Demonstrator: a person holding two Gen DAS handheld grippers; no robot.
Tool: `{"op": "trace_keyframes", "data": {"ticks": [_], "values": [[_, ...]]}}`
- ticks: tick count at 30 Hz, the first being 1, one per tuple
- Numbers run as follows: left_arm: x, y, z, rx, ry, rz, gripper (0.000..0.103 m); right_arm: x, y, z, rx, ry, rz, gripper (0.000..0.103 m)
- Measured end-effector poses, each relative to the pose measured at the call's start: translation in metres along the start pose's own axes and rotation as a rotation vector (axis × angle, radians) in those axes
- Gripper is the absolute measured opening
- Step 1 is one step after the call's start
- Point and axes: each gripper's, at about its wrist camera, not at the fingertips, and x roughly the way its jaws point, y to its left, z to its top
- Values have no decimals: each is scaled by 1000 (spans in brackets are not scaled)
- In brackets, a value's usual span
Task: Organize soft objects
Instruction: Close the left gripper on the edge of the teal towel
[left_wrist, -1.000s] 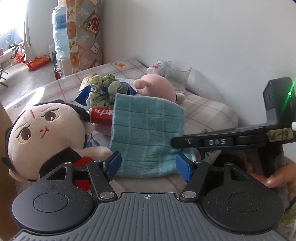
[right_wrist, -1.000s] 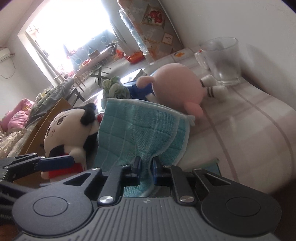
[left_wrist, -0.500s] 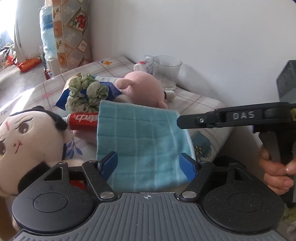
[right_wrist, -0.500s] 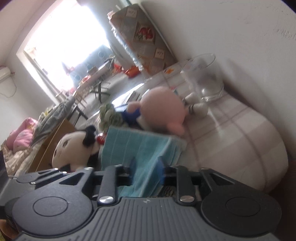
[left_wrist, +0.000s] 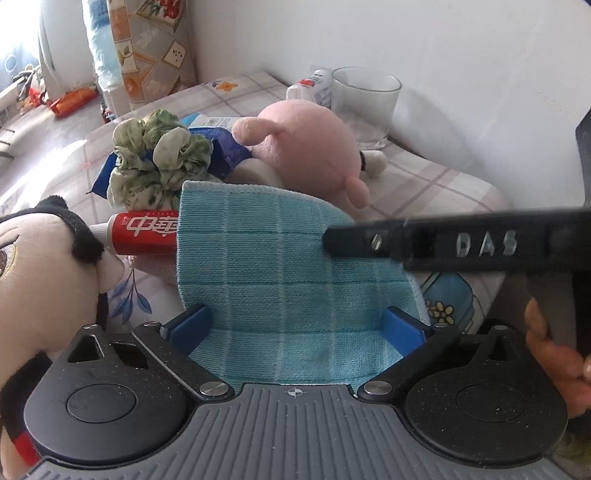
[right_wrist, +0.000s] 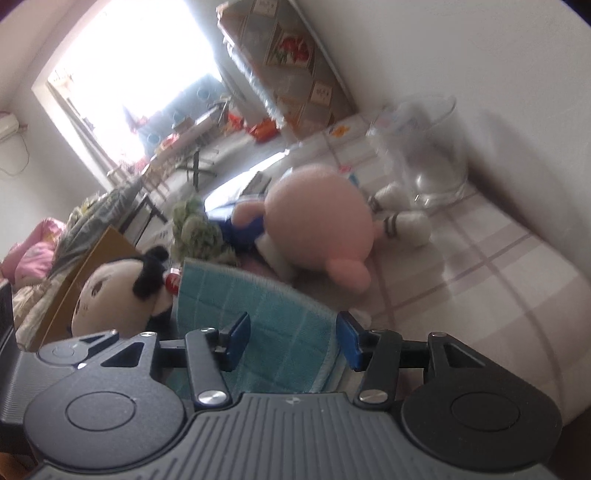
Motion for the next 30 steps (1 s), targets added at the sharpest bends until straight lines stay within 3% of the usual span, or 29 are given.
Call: {"op": "trace_keyframes", "data": {"ticks": [6, 14, 17, 23, 30], "values": [[1, -3, -1, -19, 25, -18, 101, -2, 0, -10, 0, 30, -3, 32], [-11, -17, -19, -13, 77, -168, 99, -24, -2, -24, 29, 30, 34, 31], [-21, -25, -26, 46, 35, -116, 99, -34, -3, -29, 29, -12, 46, 32], [-40, -18, -26, 46, -35, -100, 99, -61, -10, -31, 60, -99, 38, 35], [-10, -10, -7, 5, 16, -39, 101, -69, -28, -35, 141, -117, 45, 35]]}}
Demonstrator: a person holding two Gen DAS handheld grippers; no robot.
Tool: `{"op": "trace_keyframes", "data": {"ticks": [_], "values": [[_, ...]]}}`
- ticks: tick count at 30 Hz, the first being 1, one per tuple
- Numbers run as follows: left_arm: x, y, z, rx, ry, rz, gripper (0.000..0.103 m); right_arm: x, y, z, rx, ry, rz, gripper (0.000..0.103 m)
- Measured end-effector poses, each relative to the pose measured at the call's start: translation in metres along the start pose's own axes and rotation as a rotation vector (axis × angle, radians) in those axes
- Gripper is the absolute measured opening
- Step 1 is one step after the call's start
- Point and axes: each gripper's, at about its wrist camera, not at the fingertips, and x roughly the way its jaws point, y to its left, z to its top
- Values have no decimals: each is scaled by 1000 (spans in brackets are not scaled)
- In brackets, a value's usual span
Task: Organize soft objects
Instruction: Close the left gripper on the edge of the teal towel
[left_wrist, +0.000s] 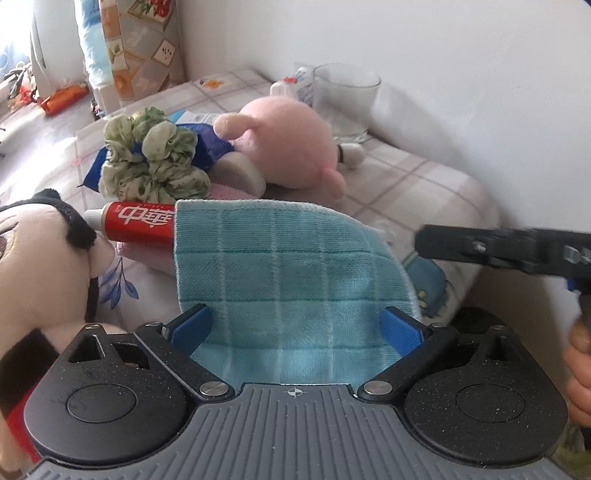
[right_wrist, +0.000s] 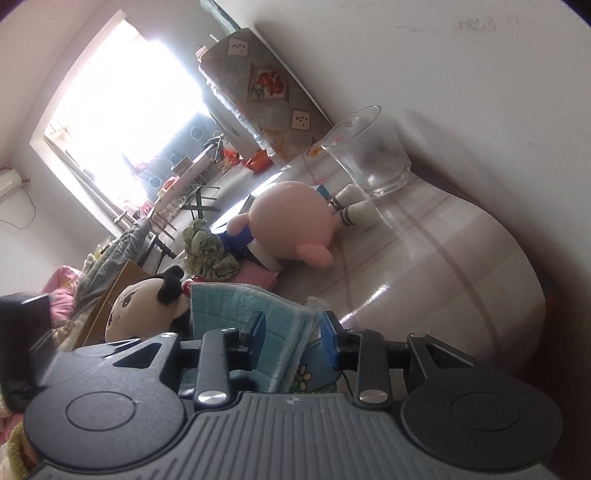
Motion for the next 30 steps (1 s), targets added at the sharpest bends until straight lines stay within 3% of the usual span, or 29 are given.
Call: {"op": "trace_keyframes", "data": {"ticks": [12, 15, 19, 23, 26, 30], "values": [[18, 7, 8, -43, 19, -11, 103, 6, -3, -7, 19, 5, 18, 36], [19, 8, 8, -52, 19, -14, 97, 7, -3, -9, 17, 8, 13, 36], [17, 12, 10, -81, 20, 2, 80, 5, 0, -9, 13, 4, 5, 36], [13, 14, 10, -80, 10, 26, 46, 2, 2, -10, 10, -4, 0, 37], [10, 18, 9, -90, 7, 18, 27, 1, 6, -11, 0, -5, -3, 37], [2, 25, 6, -126, -9, 10, 19, 1, 12, -12, -8, -4, 9, 37]]}}
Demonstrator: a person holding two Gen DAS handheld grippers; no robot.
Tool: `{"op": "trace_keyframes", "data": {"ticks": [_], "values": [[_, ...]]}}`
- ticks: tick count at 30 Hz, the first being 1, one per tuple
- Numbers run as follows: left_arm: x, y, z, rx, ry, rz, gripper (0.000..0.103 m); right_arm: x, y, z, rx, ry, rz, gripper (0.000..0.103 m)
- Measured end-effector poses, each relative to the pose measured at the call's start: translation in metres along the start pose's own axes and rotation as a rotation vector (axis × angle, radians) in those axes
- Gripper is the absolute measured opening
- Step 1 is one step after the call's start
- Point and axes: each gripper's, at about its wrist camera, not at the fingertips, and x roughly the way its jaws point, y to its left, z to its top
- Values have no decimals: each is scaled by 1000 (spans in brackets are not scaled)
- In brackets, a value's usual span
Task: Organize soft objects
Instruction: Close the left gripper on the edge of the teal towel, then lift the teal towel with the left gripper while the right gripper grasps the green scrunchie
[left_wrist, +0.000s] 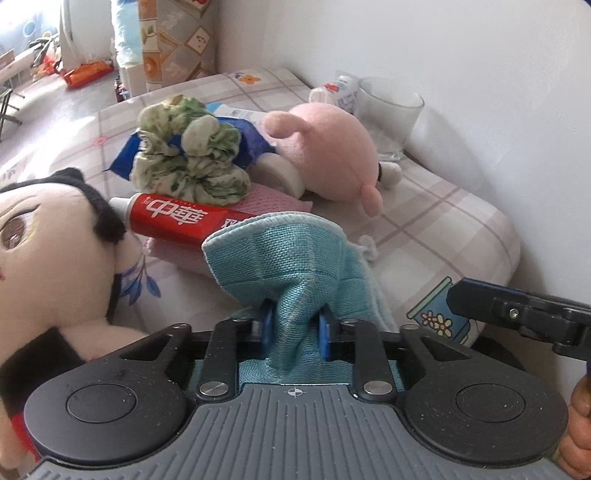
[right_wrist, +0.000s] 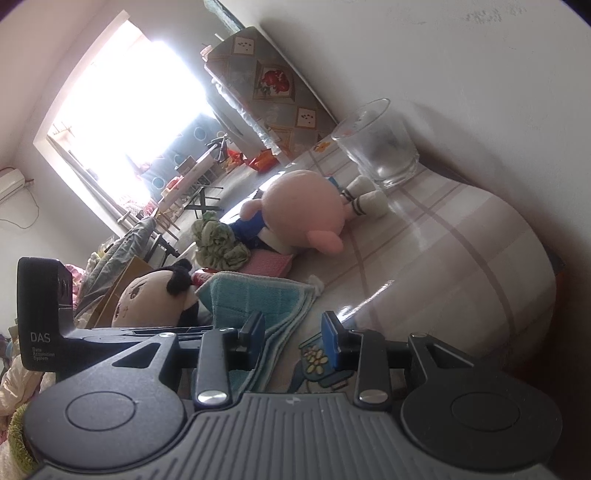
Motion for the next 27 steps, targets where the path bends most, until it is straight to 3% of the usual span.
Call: {"op": "trace_keyframes", "data": {"ticks": [3, 8, 14, 27], "values": [[-13, 5, -4, -36, -31, -14, 17, -1, 3, 0, -6, -5, 3, 37], [-48, 7, -10, -26, -140, 22, 16, 2, 9, 2, -14, -11, 12, 37], [-93, 26, -16, -83, -262, 19, 16, 8, 21, 8, -53, -18, 22, 37], [-143, 82, -27, -263, -387, 117, 16, 36, 87, 31, -279, -1, 95, 36]]}}
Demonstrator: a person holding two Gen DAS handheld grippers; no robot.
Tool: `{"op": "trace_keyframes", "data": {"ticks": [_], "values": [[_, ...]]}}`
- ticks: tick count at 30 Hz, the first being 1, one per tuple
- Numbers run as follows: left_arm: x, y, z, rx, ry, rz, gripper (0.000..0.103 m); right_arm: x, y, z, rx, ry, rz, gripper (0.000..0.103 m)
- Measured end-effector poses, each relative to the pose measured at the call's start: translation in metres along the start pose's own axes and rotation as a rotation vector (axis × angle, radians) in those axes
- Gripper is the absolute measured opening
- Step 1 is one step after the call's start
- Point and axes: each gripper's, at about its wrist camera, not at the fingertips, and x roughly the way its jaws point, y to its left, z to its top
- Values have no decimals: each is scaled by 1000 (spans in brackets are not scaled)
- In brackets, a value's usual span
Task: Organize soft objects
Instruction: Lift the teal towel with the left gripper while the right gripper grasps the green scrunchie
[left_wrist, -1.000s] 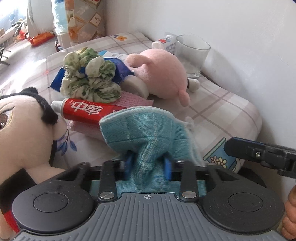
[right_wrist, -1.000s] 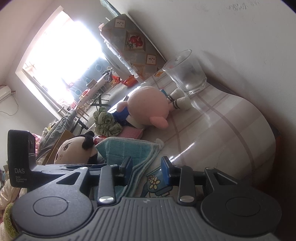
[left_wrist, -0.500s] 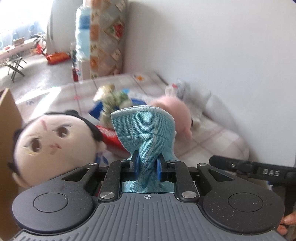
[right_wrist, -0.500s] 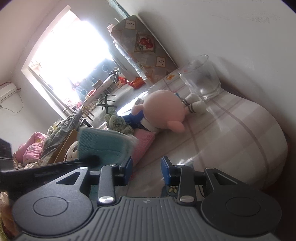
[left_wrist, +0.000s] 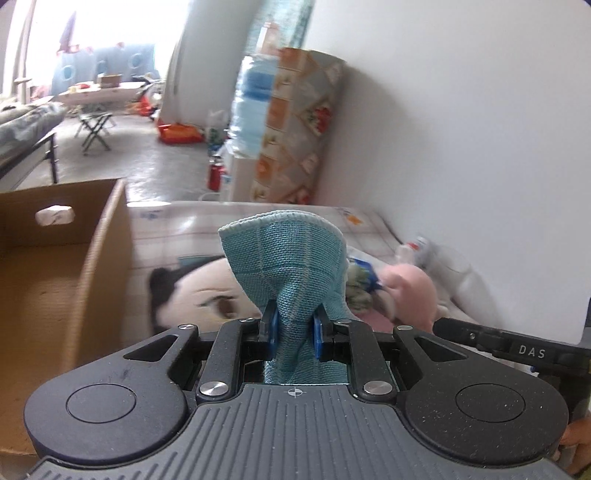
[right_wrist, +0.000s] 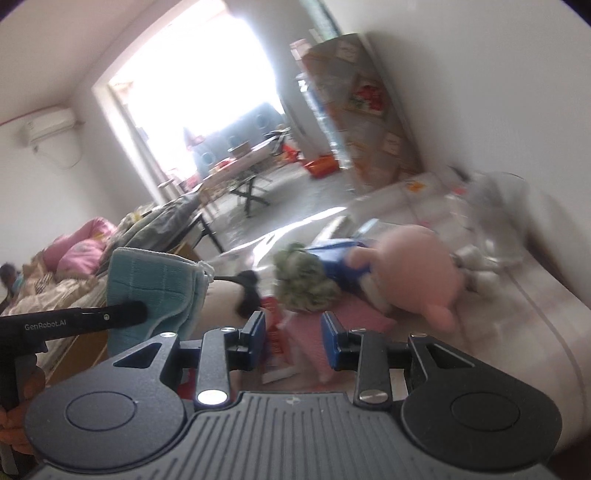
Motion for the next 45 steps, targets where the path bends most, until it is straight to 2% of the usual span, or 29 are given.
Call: {"op": "trace_keyframes", "data": {"ticks": [6, 11, 14, 19, 22, 24, 28, 29, 31, 32, 33, 36, 39, 45], "values": [[-10, 27, -2, -51, -24, 77, 16, 32, 23, 9, -52, 80, 66, 36], [-5, 41, -6, -67, -5, 132, 16, 69, 41, 12, -126, 158, 53, 32], [-6, 50, -12, -80, 4, 132, 16, 87, 53, 10, -184, 190, 8, 30], [-6, 59, -12, -99, 1, 112, 16, 86, 59, 21, -256, 118, -99, 31], [-7, 62, -13, -105, 0, 105, 16, 84, 57, 33, -274, 68, -149, 44], [-6, 63, -14, -106, 2, 103, 16, 87, 55, 39, -284, 49, -168, 67], [-6, 64, -14, -113, 4, 103, 16, 112, 57, 38, -337, 63, -210, 69], [-6, 64, -14, -113, 4, 102, 16, 118, 57, 36, -352, 70, -227, 68], [-6, 64, -13, -114, 4, 102, 16, 133, 55, 30, -373, 98, -265, 58], [-6, 64, -13, -114, 3, 101, 16, 138, 54, 27, -380, 109, -287, 43], [-7, 64, -13, -115, 2, 99, 16, 141, 53, 25, -383, 114, -300, 31], [-10, 65, -12, -119, -5, 86, 16, 132, 53, 21, -387, 100, -314, 20], [-18, 67, -11, -125, -21, 72, 16, 112, 55, 23, -371, 70, -311, 16], [-45, 70, -8, -143, -78, 32, 16, 58, 81, 40, -382, -31, -272, 16]]}}
